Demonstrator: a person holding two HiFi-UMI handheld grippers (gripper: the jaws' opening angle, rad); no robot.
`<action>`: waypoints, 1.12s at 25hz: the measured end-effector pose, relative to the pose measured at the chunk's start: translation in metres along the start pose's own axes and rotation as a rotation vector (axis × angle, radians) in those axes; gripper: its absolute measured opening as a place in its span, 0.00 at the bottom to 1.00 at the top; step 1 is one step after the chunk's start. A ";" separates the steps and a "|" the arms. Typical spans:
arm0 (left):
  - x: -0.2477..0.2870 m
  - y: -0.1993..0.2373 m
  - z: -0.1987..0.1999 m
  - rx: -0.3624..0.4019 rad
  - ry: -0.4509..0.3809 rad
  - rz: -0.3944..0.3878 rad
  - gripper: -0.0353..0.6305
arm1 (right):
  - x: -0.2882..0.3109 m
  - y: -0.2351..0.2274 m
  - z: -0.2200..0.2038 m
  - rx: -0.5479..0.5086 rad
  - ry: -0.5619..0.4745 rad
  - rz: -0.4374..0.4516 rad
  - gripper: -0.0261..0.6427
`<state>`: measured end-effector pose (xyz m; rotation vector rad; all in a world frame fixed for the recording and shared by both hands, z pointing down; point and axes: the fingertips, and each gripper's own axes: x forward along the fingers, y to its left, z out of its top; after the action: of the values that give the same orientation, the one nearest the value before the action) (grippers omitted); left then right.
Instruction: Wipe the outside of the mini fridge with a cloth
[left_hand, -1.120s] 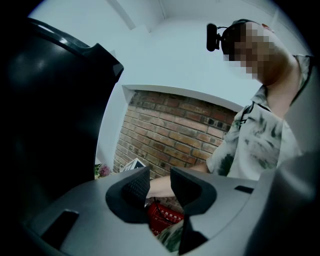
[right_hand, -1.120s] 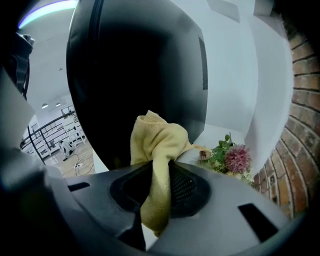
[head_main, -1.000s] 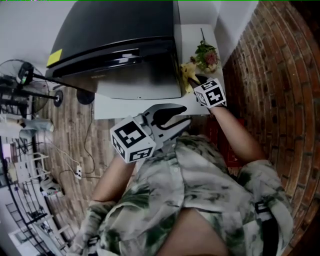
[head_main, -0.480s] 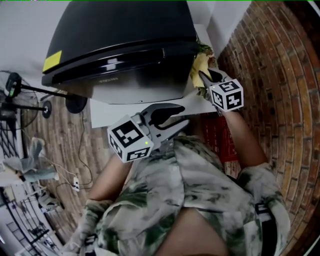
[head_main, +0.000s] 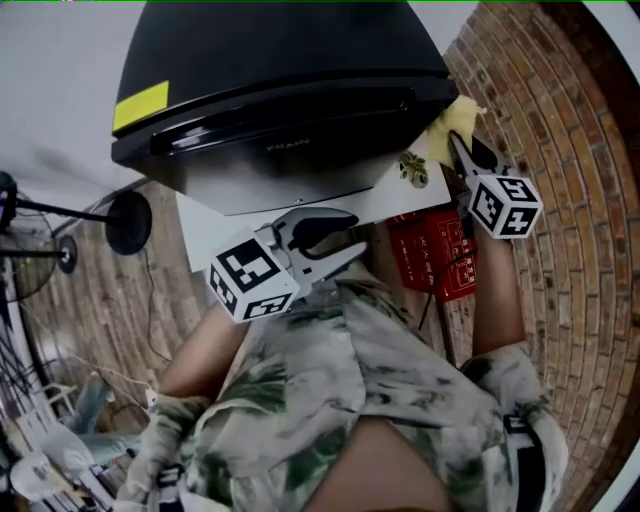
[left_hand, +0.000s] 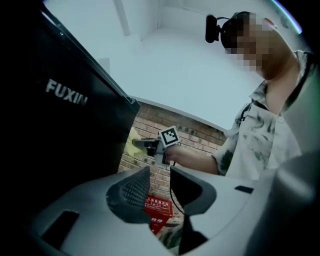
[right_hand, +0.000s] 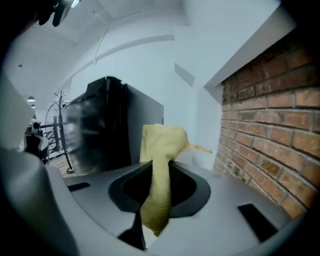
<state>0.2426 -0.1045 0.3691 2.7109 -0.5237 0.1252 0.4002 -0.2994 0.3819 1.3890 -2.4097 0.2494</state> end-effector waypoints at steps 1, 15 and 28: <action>-0.010 -0.002 -0.004 0.002 0.003 -0.013 0.26 | -0.012 0.003 0.009 0.004 -0.026 -0.032 0.18; -0.094 -0.017 -0.053 0.004 0.069 -0.108 0.26 | -0.124 0.148 0.014 -0.005 -0.121 -0.104 0.18; -0.155 -0.099 -0.101 0.058 0.201 -0.100 0.26 | -0.160 0.272 -0.015 -0.089 -0.111 -0.006 0.18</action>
<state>0.1343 0.0716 0.4044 2.7338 -0.3303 0.3873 0.2426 -0.0287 0.3404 1.4044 -2.4723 0.0644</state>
